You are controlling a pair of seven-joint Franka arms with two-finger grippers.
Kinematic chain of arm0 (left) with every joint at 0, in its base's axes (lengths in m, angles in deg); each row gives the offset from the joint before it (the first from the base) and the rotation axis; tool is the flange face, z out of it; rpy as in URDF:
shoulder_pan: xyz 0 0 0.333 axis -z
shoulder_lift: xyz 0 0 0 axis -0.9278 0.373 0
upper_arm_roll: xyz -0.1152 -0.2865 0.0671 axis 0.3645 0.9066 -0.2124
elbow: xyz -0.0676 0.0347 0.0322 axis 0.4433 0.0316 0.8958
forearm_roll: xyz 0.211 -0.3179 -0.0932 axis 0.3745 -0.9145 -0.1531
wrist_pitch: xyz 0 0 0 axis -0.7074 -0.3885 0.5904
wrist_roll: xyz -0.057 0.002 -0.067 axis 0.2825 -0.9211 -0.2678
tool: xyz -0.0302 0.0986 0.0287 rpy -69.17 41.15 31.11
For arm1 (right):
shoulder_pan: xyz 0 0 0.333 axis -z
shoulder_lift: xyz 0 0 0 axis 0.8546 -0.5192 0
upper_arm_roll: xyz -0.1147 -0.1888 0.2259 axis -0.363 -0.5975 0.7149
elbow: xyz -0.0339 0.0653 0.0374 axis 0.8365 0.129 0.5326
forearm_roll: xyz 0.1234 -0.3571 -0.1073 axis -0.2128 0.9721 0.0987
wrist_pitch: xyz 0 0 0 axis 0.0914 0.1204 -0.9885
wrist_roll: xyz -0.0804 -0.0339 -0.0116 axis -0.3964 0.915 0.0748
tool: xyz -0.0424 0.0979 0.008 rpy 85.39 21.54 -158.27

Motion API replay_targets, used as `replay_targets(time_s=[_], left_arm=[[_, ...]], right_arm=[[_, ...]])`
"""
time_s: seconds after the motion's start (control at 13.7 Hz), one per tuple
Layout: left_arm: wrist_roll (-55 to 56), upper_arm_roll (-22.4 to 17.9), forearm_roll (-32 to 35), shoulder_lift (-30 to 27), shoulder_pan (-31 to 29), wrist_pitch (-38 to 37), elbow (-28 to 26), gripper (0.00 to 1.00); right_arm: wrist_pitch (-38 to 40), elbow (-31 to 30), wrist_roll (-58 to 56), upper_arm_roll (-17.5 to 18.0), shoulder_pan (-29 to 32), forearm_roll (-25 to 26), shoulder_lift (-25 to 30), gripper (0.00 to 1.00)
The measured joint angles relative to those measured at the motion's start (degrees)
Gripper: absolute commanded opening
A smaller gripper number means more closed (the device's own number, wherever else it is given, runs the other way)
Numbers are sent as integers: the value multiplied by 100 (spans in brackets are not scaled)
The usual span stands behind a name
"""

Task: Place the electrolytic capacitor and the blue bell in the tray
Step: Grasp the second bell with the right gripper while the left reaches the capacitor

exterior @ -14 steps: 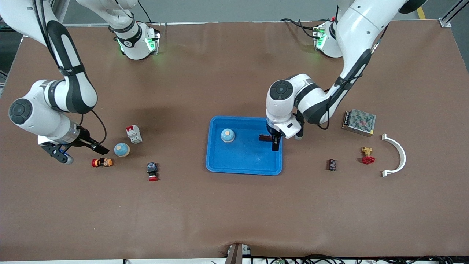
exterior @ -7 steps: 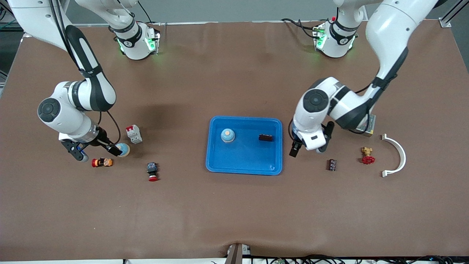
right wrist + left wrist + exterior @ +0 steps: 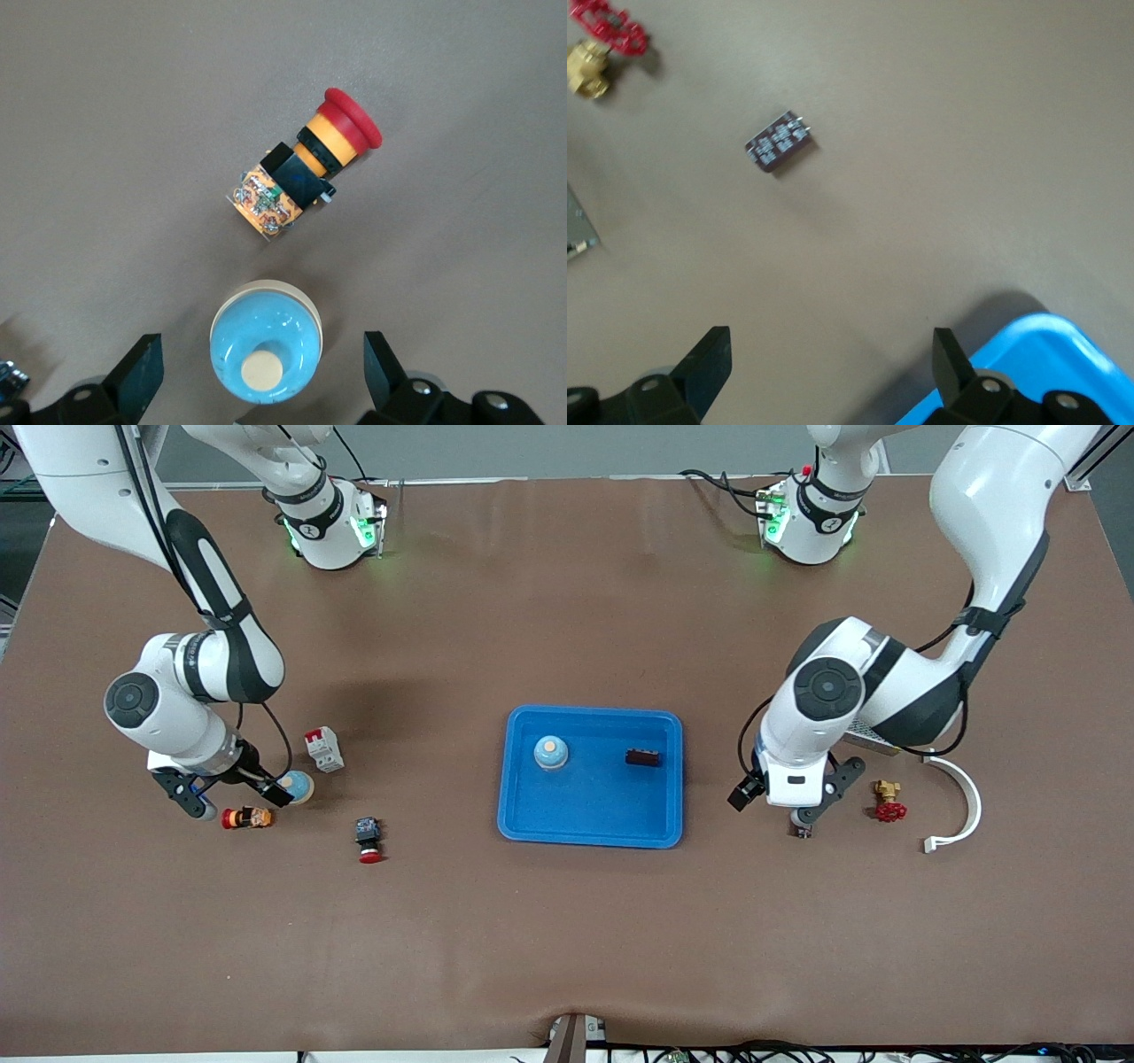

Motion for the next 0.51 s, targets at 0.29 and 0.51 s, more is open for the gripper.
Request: replay_targets(time_s=[0.29, 0.51], left_arm=[[-2075, 170, -68, 0, -293, -66, 85, 100], [-3801, 169, -68, 0, -549, -162, 160, 100]], right_arm=[[-162, -1, -2, 18, -26, 4, -203, 100], [-261, 3, -2, 22, -88, 5, -331, 100]])
